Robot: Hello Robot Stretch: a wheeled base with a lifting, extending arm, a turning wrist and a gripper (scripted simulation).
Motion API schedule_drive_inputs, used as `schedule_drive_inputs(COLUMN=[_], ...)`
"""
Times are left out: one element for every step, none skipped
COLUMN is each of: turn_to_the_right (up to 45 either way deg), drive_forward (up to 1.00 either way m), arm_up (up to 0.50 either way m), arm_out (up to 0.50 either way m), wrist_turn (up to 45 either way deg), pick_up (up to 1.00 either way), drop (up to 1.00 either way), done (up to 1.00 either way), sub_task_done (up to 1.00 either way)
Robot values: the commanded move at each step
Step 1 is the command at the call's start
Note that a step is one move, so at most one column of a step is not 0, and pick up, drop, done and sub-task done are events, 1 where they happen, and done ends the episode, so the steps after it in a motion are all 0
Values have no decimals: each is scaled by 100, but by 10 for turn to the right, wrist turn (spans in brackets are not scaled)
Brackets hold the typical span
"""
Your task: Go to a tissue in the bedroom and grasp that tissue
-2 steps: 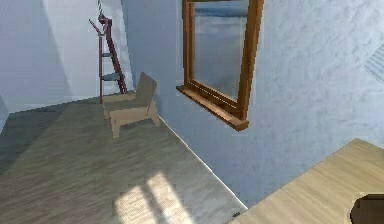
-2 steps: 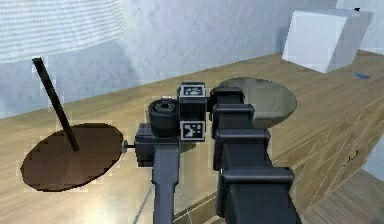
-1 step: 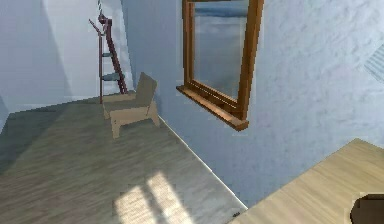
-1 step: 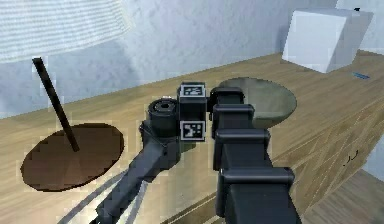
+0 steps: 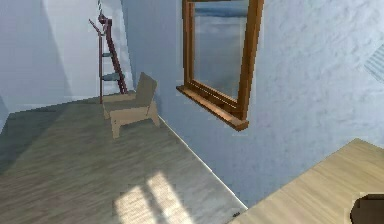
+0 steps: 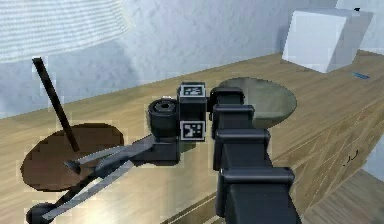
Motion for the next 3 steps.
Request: schedule_drive_inputs(turn_to_the_right=[0,0,0], drive_forward=[0,0,0], arm_up=[0,0,-12], arm_out=[0,0,0], wrist_turn=[450,360,0], pick_up=[0,0,0], drop=[0,0,0], done=[0,0,0], sub_task_done=[0,0,0])
